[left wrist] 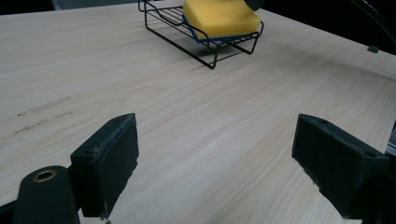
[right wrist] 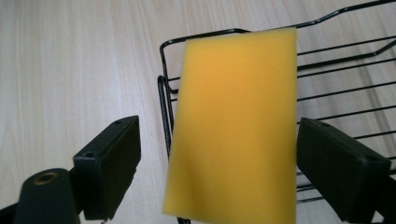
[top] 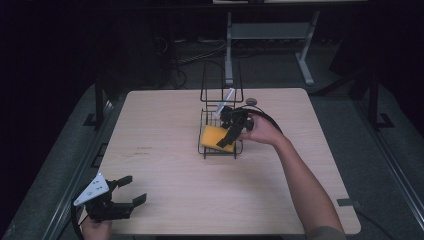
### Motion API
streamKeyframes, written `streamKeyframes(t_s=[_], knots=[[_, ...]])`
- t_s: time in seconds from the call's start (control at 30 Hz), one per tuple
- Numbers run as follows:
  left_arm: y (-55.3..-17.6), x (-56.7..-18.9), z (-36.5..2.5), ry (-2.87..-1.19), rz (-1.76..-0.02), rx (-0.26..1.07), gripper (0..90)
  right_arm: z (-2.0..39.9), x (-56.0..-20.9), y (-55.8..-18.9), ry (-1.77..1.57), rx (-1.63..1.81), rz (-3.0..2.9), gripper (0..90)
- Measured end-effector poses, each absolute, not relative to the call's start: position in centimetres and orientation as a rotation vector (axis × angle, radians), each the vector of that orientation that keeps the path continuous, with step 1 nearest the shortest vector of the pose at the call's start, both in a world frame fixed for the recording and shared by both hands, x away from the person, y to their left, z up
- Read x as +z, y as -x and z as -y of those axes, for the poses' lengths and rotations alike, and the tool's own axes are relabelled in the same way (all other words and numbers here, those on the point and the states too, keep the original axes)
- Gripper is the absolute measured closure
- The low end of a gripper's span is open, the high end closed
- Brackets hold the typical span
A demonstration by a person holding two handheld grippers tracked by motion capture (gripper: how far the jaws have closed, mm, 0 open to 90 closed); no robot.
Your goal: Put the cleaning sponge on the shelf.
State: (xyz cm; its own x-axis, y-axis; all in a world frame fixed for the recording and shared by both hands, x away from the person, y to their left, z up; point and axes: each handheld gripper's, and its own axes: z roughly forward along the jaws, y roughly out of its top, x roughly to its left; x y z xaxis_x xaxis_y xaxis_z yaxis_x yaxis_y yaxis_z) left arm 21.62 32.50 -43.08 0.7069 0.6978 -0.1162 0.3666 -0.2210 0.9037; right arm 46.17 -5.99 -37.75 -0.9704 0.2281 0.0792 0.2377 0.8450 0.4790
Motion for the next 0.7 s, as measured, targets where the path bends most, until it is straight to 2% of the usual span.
streamKeyframes(t_s=[0.27,0.7], knots=[[-21.6,-43.1,-32.5,-1.833,-0.835,0.382,14.1,6.4,-38.2,-47.0,0.416,-0.774,2.985,14.4],[-21.6,-43.1,-32.3,-1.838,-0.825,0.385,14.0,5.5,-37.6,-45.5,0.345,-0.782,2.971,14.6]])
